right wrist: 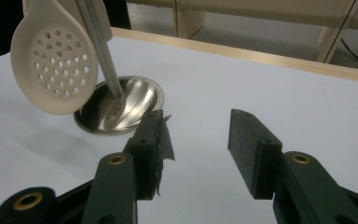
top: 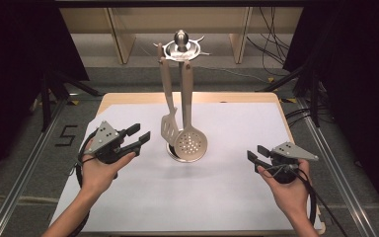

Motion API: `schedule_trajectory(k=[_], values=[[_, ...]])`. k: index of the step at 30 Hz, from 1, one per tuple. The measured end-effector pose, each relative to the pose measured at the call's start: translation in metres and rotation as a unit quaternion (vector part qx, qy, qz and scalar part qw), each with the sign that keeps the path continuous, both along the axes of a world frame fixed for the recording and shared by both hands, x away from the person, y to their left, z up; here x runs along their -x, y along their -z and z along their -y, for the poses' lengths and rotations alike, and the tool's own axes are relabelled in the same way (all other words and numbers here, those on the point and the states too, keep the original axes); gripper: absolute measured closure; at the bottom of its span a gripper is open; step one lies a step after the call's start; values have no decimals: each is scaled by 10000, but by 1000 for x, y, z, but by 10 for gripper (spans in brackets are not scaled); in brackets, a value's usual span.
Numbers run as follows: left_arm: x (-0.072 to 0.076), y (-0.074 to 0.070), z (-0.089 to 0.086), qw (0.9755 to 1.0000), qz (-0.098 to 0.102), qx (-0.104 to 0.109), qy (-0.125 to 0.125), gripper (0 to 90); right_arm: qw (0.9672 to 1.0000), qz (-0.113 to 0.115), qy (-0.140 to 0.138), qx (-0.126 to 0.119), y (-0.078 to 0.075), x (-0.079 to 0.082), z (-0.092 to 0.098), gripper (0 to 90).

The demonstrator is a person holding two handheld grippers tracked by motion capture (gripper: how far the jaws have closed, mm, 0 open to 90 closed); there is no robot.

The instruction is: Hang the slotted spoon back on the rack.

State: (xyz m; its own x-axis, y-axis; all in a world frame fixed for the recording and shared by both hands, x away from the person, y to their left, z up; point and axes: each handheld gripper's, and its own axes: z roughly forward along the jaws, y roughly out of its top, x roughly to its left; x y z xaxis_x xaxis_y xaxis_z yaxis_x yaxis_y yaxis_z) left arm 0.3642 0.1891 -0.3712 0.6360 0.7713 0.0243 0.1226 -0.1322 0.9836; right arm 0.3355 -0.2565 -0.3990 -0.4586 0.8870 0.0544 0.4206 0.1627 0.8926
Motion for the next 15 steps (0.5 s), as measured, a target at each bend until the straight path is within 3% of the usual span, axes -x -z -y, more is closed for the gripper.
schedule_trajectory(k=[10,12,13,15], values=[[2,2,-4,9999,35,74,-72,525,9999,90,-51,46,1,-2,0,563],[2,4,-4,9999,15,74,-76,525,10000,40,-53,3,1,-1,1,563],[2,6,-4,9999,7,80,-93,525,9998,-130,35,-168,1,1,-1,562],[2,9,-5,9999,-28,61,-121,524,10000,-19,-9,-46,2,0,1,562]])
